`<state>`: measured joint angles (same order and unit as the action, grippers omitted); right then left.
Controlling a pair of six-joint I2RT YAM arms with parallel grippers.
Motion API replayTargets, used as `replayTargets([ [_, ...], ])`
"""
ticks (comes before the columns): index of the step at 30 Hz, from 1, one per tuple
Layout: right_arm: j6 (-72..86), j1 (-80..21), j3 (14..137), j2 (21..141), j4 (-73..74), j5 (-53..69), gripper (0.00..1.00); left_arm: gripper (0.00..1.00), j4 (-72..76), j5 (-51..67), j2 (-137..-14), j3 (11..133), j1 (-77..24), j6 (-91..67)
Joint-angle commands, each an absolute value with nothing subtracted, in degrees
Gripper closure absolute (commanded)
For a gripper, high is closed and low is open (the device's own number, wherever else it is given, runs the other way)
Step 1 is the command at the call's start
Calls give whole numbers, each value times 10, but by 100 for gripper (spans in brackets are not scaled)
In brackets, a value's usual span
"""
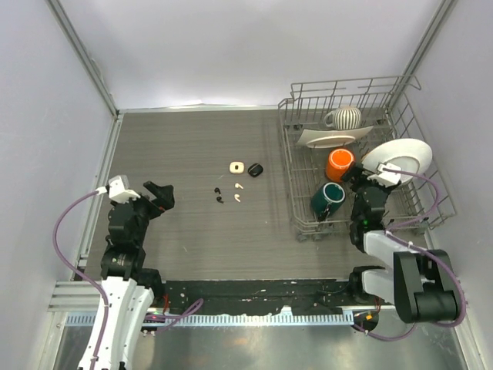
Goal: Insert the wireless bluetooth earbuds into the charging case
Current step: Move the distractor to the center of the board.
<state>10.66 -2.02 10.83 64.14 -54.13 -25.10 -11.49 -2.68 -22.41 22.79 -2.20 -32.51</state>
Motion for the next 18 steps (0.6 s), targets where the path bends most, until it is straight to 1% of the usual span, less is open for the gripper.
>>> replayTargets([
  [1, 75, -19, 124, 764, -581, -222, 0, 0, -112, -9, -239, 243, -22, -316],
  [4, 62, -19, 133, 795, -612, -219, 0, 0, -109, -9, -243, 245, -23, -315],
  [6, 64, -18, 145, 812, -606, -211, 0, 0, -105, -7, -245, 245, -23, -314],
  [9, 48, -18, 150, 871, -644, -186, 0, 0, -103, -5, -247, 247, -23, -315],
  [18, 39, -18, 149, 872, -647, -163, 0, 0, -105, -6, -247, 252, -23, -316],
])
